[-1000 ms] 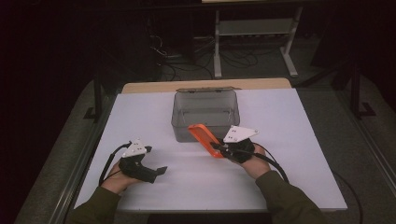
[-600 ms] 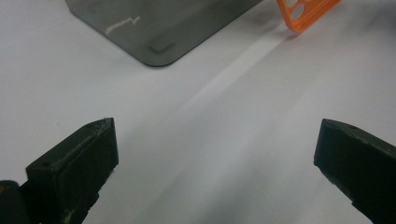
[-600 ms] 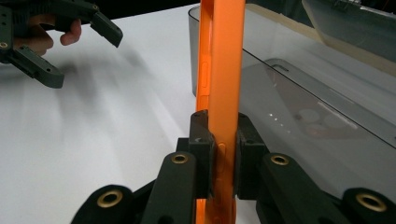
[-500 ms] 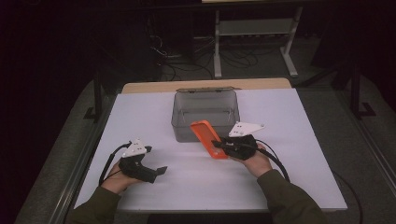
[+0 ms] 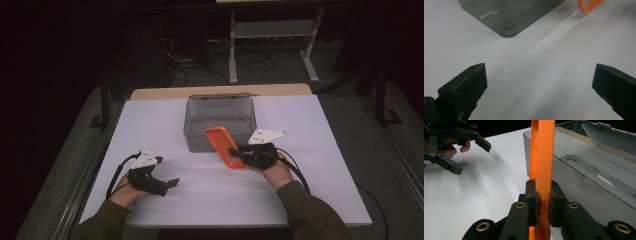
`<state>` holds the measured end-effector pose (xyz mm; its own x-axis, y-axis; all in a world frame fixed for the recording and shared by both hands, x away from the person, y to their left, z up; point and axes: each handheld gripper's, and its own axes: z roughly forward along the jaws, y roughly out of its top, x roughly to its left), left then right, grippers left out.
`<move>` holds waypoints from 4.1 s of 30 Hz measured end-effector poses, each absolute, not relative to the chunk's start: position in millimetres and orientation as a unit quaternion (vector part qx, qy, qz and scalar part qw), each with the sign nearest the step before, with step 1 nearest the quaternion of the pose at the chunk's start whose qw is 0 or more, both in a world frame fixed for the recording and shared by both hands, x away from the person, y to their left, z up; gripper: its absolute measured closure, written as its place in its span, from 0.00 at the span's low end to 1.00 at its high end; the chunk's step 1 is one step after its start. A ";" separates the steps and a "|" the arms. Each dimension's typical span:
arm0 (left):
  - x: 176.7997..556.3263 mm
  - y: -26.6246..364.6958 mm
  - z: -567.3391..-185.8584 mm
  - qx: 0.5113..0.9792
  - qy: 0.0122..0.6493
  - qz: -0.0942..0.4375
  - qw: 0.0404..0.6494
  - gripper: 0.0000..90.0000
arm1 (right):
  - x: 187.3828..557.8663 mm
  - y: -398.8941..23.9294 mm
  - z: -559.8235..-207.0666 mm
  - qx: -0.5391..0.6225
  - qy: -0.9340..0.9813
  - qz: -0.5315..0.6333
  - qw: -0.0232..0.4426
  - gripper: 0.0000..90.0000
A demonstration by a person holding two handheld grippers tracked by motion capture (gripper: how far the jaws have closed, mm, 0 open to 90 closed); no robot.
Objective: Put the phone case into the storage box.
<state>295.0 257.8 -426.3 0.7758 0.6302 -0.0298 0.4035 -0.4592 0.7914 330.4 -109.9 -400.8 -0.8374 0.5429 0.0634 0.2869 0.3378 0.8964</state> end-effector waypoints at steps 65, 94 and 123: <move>289.8 254.0 -430.2 0.837 0.304 0.137 0.434 0.00 | 362.5 -128.2 -321.8 0.280 0.791 0.527 0.136 0.88; 289.8 253.8 -429.0 0.835 0.306 0.134 0.437 0.00 | 408.2 -124.6 -306.1 0.313 0.804 0.478 0.165 0.88; 289.9 254.3 -428.5 0.834 0.307 0.133 0.438 0.00 | 441.2 -105.3 -315.4 0.355 0.851 0.365 0.128 0.88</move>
<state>289.9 254.3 -428.5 0.7761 0.6288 -0.0479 0.3962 -0.4270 0.8129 441.2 -105.3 -315.4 -0.7154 0.6975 0.0405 0.5099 0.4817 0.7127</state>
